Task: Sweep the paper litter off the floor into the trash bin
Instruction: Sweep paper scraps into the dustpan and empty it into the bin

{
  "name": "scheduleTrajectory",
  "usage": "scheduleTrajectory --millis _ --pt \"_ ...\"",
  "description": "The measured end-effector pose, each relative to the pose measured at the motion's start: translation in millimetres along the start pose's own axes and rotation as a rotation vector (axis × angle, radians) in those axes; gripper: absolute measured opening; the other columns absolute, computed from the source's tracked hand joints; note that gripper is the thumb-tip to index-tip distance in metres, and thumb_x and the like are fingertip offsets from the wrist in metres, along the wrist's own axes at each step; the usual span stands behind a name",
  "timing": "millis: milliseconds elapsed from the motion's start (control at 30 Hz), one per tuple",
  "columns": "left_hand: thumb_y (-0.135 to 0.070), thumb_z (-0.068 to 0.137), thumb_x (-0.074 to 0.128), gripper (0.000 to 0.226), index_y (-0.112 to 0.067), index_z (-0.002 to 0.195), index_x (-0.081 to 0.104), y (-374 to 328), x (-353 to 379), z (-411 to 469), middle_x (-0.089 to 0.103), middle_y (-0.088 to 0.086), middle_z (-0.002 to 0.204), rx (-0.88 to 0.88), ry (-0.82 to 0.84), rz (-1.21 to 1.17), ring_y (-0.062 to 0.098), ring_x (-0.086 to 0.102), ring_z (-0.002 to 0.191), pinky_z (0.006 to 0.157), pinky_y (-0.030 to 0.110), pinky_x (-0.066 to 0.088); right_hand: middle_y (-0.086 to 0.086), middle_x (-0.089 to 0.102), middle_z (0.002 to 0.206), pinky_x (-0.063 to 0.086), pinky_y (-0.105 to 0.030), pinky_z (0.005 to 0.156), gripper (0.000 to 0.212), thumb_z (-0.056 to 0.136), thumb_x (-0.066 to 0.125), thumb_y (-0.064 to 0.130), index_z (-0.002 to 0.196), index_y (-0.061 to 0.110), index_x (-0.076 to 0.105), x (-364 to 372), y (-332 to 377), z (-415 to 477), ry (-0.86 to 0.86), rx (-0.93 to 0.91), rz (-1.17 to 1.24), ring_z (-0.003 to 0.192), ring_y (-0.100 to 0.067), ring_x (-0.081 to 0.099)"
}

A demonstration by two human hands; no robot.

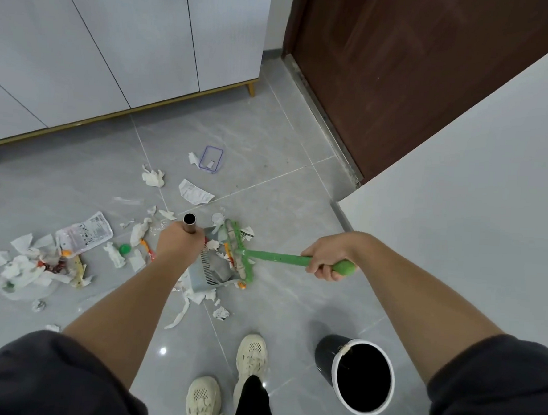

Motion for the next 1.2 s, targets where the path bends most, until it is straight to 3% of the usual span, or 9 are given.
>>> scheduleTrajectory --millis 100,200,367,500,667,767,867,1033,1200 --pt "-0.019 0.088 0.045 0.024 -0.006 0.070 0.053 6 -5 4 0.057 0.014 0.067 -0.035 -0.011 -0.058 0.028 0.052 0.056 0.053 0.027 0.040 -0.002 0.030 0.061 0.024 -0.014 0.033 0.032 0.094 0.041 -0.002 0.119 0.014 0.050 -11 -10 -16 0.005 -0.008 -0.004 0.034 -0.006 0.028" --pt "-0.021 0.086 0.046 0.024 -0.006 0.071 0.054 11 -11 3 0.060 0.016 0.069 -0.045 -0.039 -0.066 0.032 0.059 0.066 0.062 0.035 0.047 0.000 0.033 0.060 0.024 -0.015 0.034 0.044 0.094 0.043 0.000 0.135 0.014 0.047 -25 -20 -36 -0.015 -0.012 -0.017 0.037 -0.006 0.027" --pt "-0.017 0.087 0.044 0.026 -0.007 0.064 0.051 8 -27 -5 0.061 0.017 0.068 -0.002 -0.060 -0.048 0.032 0.058 0.064 0.061 0.032 0.044 0.000 0.035 0.059 0.025 -0.015 0.036 0.047 0.094 0.044 -0.001 0.137 0.018 0.047 -38 -23 -50 -0.123 0.013 -0.032 0.038 -0.006 0.029" --pt "-0.017 0.088 0.046 0.025 -0.008 0.066 0.053 8 -34 -3 0.060 0.015 0.070 -0.006 -0.056 -0.013 0.033 0.057 0.066 0.057 0.029 0.042 -0.003 0.037 0.062 0.027 -0.015 0.037 0.045 0.093 0.043 -0.004 0.135 0.009 0.049 -34 -16 -30 -0.232 0.022 -0.046 0.033 -0.009 0.032" --pt "-0.014 0.091 0.045 0.028 -0.010 0.063 0.048 11 -31 2 0.052 0.010 0.064 -0.003 -0.041 0.013 0.028 0.049 0.060 0.050 0.025 0.036 -0.008 0.055 0.064 0.041 -0.025 0.053 0.040 0.085 0.045 0.004 0.120 -0.007 0.061 -6 7 13 -0.310 0.033 -0.415 0.051 -0.018 0.048" --pt "-0.015 0.092 0.045 0.026 -0.009 0.067 0.048 12 -32 6 0.051 0.008 0.063 -0.018 -0.029 0.008 0.025 0.048 0.058 0.049 0.025 0.035 -0.002 0.054 0.063 0.041 -0.018 0.048 0.030 0.092 0.045 0.007 0.113 -0.006 0.063 20 30 19 -0.265 -0.007 -0.492 0.052 -0.013 0.047" --pt "-0.014 0.091 0.045 0.028 -0.010 0.064 0.045 15 -33 5 0.048 0.008 0.062 -0.001 -0.032 0.018 0.025 0.047 0.058 0.050 0.026 0.034 -0.006 0.040 0.060 0.034 -0.019 0.038 0.012 0.092 0.045 -0.002 0.102 0.005 0.049 28 34 24 -0.120 0.000 -0.251 0.041 -0.012 0.038" --pt "-0.013 0.090 0.043 0.029 -0.012 0.061 0.045 15 -35 1 0.049 0.009 0.062 0.001 -0.031 0.019 0.030 0.051 0.065 0.056 0.029 0.039 -0.003 0.032 0.062 0.025 -0.015 0.034 0.026 0.094 0.040 -0.003 0.111 0.015 0.048 11 14 -7 -0.021 0.019 -0.065 0.037 -0.008 0.029" --pt "-0.014 0.092 0.043 0.030 -0.011 0.061 0.045 17 -43 -8 0.048 0.008 0.060 0.001 -0.053 0.013 0.028 0.047 0.058 0.051 0.027 0.035 -0.002 0.035 0.062 0.024 -0.015 0.035 0.045 0.094 0.041 -0.002 0.135 0.016 0.046 -2 -5 -37 -0.081 -0.003 -0.025 0.038 -0.006 0.029"
Point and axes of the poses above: each hand's wrist, its own z-axis towards the middle knuckle, its own x-axis out of the palm, y = z × x, the point moved 3 cm from there along z, towards the middle knuckle
